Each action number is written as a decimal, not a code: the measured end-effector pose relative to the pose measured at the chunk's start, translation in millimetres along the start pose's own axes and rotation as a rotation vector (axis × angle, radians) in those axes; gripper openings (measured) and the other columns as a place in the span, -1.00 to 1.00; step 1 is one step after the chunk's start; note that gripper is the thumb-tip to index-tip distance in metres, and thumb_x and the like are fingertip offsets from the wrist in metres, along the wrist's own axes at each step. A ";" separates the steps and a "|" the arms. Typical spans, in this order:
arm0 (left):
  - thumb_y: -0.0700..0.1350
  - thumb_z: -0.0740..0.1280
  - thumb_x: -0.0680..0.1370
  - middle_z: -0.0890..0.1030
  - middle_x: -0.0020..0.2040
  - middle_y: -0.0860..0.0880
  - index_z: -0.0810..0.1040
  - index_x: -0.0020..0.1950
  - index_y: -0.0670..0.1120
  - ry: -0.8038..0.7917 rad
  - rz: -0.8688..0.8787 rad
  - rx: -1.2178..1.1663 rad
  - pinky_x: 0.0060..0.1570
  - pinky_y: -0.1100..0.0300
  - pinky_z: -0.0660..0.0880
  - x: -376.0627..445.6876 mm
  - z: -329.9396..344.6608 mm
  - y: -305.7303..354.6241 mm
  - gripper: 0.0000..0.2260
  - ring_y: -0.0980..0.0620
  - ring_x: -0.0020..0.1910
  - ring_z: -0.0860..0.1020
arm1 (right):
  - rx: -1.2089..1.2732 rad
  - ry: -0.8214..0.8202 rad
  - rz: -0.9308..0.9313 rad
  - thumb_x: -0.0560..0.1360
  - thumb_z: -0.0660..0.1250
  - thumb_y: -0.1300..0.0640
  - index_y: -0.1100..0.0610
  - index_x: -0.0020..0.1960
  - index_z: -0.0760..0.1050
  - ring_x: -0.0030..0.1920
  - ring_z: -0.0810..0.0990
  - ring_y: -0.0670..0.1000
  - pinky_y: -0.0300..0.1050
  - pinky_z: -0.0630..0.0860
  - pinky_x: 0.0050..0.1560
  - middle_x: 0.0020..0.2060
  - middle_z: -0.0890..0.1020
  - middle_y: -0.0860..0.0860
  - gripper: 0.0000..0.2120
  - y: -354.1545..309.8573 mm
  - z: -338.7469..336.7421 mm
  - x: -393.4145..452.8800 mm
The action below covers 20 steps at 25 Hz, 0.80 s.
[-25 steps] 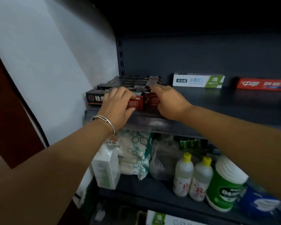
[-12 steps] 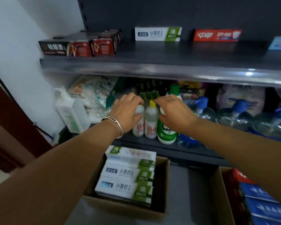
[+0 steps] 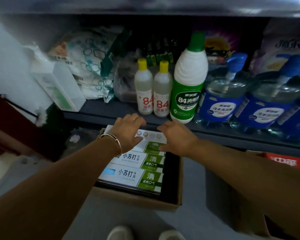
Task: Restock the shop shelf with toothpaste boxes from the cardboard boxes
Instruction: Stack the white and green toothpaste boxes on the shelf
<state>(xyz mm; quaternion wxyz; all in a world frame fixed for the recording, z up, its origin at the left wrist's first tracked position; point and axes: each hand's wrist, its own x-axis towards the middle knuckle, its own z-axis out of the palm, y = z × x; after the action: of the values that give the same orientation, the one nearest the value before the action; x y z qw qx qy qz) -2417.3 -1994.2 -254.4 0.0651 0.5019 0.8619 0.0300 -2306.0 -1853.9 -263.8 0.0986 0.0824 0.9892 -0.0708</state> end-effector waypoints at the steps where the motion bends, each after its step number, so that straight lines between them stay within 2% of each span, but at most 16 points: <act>1: -0.04 0.32 0.50 0.40 0.23 -0.02 0.39 0.28 -0.03 0.003 0.009 -0.009 0.18 0.08 0.26 0.6 8.0 -7.1 -0.64 -0.04 0.24 0.36 | 0.006 -0.024 0.011 0.45 0.35 -0.10 0.14 0.40 0.28 0.26 0.34 0.15 0.01 0.34 0.27 0.27 0.38 0.12 -0.38 -3.0 7.2 10.7; 3: -0.07 0.32 0.48 0.46 0.17 -0.07 0.46 0.21 -0.07 0.040 0.049 -0.042 0.12 0.05 0.30 1.7 20.7 -20.1 -0.69 -0.09 0.18 0.42 | 0.034 -0.025 0.038 0.43 0.37 -0.13 0.14 0.43 0.25 0.29 0.29 0.16 0.02 0.31 0.29 0.28 0.34 0.12 -0.32 -8.4 19.3 31.7; 5: -0.08 0.32 0.49 0.48 0.15 -0.06 0.48 0.18 -0.07 0.039 0.063 -0.060 0.12 0.06 0.31 1.9 29.3 -30.4 -0.72 -0.08 0.16 0.44 | 0.065 -0.016 0.064 0.43 0.38 -0.11 0.15 0.41 0.27 0.30 0.28 0.15 0.01 0.29 0.27 0.28 0.34 0.12 -0.34 -13.8 31.6 49.1; 9: -0.08 0.31 0.52 0.49 0.14 -0.01 0.49 0.19 -0.04 -0.011 0.097 -0.085 0.17 0.19 0.30 -2.7 42.7 -46.1 -0.75 0.02 0.15 0.43 | 0.160 0.020 0.098 0.49 0.33 0.06 0.12 0.32 0.36 0.29 0.29 0.13 -0.02 0.27 0.25 0.25 0.38 0.11 -0.58 -20.6 48.6 65.2; 11: -0.08 0.32 0.52 0.51 0.12 0.00 0.52 0.15 -0.05 -0.033 0.138 -0.087 0.16 0.21 0.33 -10.7 45.9 -49.9 -0.78 0.02 0.13 0.46 | 0.239 0.053 0.105 0.49 0.34 0.08 0.11 0.28 0.40 0.28 0.28 0.12 -0.03 0.24 0.23 0.21 0.39 0.09 -0.63 -16.2 45.6 62.2; 14: -0.03 0.35 0.50 0.50 0.16 -0.01 0.50 0.19 -0.05 -0.149 0.220 -0.056 0.21 0.19 0.36 -25.5 53.9 -50.6 -0.72 0.03 0.16 0.47 | 0.299 0.121 0.118 0.48 0.36 0.07 0.11 0.21 0.45 0.25 0.31 0.10 -0.06 0.25 0.24 0.15 0.42 0.10 -0.67 -4.3 32.7 50.6; 17: 0.02 0.36 0.48 0.43 0.24 -0.02 0.40 0.30 -0.05 -0.343 0.254 -0.003 0.23 0.21 0.29 -37.6 68.3 -42.6 -0.58 0.01 0.21 0.40 | 0.280 0.163 0.155 0.46 0.39 0.05 0.16 0.25 0.44 0.23 0.35 0.12 -0.03 0.30 0.26 0.15 0.44 0.12 -0.59 1.5 27.2 38.6; 20: 0.05 0.40 0.44 0.38 0.28 -0.03 0.33 0.33 -0.06 -0.419 0.242 0.101 0.25 0.16 0.29 -43.4 81.7 -33.7 -0.47 -0.01 0.24 0.35 | 0.287 0.152 0.175 0.45 0.40 0.03 0.17 0.29 0.41 0.23 0.35 0.12 0.01 0.33 0.26 0.14 0.44 0.12 -0.53 -0.3 33.2 28.8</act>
<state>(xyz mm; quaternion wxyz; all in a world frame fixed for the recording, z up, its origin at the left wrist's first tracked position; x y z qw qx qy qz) -2413.5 -2049.7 -335.7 0.2132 0.5994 0.7637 -0.1100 -2327.8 -1855.1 -301.9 0.0164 0.1866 0.9626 -0.1958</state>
